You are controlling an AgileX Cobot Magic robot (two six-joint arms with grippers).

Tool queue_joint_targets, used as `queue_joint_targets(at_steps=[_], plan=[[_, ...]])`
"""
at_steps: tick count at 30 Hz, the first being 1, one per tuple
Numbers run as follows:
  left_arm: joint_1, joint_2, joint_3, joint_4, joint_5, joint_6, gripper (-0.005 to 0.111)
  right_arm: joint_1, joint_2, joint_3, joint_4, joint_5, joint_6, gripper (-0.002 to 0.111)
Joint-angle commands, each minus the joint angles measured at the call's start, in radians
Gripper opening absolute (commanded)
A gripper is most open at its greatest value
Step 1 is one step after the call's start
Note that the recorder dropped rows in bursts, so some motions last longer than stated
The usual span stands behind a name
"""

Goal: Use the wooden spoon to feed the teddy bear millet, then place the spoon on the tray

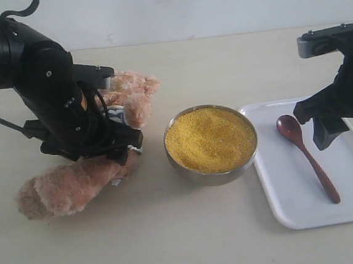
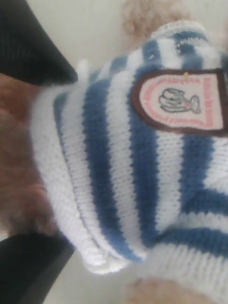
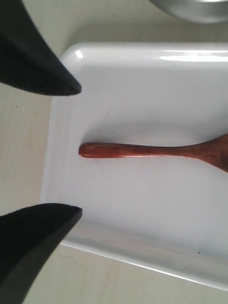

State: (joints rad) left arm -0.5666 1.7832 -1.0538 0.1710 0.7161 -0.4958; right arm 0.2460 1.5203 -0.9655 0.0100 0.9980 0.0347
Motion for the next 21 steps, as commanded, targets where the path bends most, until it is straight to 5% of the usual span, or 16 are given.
queue_joint_targets(at_steps=[1,21], plan=[[0.000,-0.041,-0.005,-0.006,0.012,-0.002,0.076,-0.007,-0.012,-0.005,0.003,-0.006,-0.012,0.061],[0.000,-0.158,-0.006,0.002,0.089,0.017,0.076,-0.007,-0.012,-0.005,0.003,0.007,-0.027,0.061]])
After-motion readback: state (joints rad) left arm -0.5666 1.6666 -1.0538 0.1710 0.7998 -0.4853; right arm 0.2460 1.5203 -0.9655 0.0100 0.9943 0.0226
